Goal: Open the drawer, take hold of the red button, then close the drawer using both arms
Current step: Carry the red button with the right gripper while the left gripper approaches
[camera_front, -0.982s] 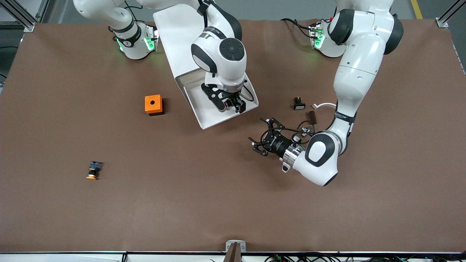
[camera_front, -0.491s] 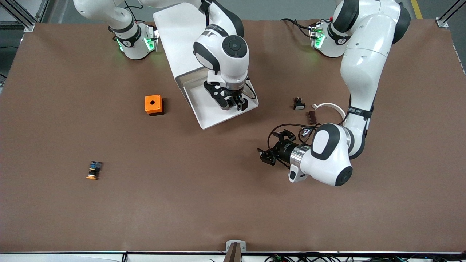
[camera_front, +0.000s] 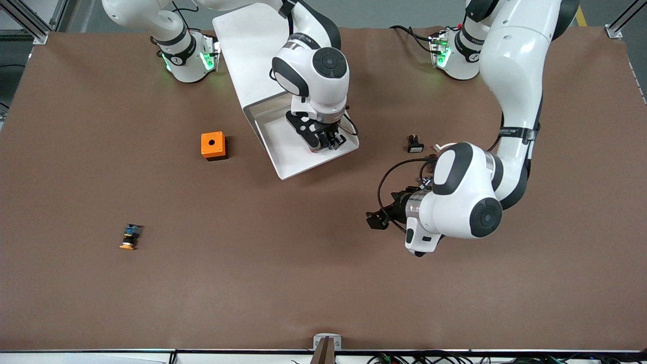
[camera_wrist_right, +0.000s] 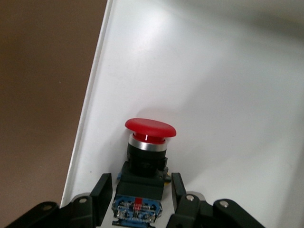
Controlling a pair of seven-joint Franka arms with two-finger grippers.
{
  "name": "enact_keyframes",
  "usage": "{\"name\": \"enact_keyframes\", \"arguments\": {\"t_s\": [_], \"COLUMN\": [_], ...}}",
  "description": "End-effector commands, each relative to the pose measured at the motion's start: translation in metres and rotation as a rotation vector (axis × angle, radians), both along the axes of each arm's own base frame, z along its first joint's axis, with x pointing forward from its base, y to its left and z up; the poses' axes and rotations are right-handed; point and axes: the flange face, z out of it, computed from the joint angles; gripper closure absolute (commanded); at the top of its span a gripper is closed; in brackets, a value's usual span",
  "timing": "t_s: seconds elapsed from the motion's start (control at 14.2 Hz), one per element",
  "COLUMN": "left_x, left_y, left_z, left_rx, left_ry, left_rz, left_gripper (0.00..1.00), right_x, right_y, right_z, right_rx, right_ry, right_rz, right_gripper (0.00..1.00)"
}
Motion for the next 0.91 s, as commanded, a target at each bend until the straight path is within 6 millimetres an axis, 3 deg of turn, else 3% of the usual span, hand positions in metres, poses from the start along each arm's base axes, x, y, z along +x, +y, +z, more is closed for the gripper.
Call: {"name": "enact_keyframes", "arguments": {"t_s": [0.0, 0.07, 0.14, 0.28, 0.49, 0.63, 0.7, 0.84], "left_x": [-0.011, -0.013, -0.015, -0.021, -0.025, -0.026, -0.026, -0.025], "left_y": [-0.017, -0.024, -0.031, -0.046, -0.054, -0.057, -0.057, -0.057], "left_z": [0.02, 0.02, 0.018, 0.018, 0.017, 0.018, 0.017, 0.016], "left_rx": [0.049, 0.075, 0.101, 0.123, 0.158, 0.188, 0.196, 0.203], "left_ry": [-0.095, -0.125, -0.15, -0.186, -0.198, -0.219, -0.22, -0.238], "left_rz": [-0.055, -0.065, -0.076, -0.1, -0.08, -0.075, -0.071, -0.071], "left_gripper": [0.01, 0.01, 0.01, 0.01, 0.01, 0.01, 0.01, 0.01], "right_x": [0.002, 0.005, 0.01, 0.025, 0.065, 0.094, 0.115, 0.152], "right_y": [0.007, 0.007, 0.005, 0.001, -0.032, -0.068, -0.101, -0.168], "right_z": [0.002, 0.004, 0.01, 0.029, 0.068, 0.083, 0.09, 0.083], "right_rx": [0.006, 0.008, 0.016, 0.026, 0.004, 0.009, 0.004, -0.01], "right_ry": [-0.009, -0.011, -0.018, -0.022, 0.016, 0.032, 0.045, 0.108], "right_rz": [-0.004, -0.004, -0.009, 0.022, 0.097, 0.208, 0.253, 0.347], "right_gripper": [0.86, 0.96, 0.99, 1.0, 1.0, 1.0, 1.0, 1.0]}}
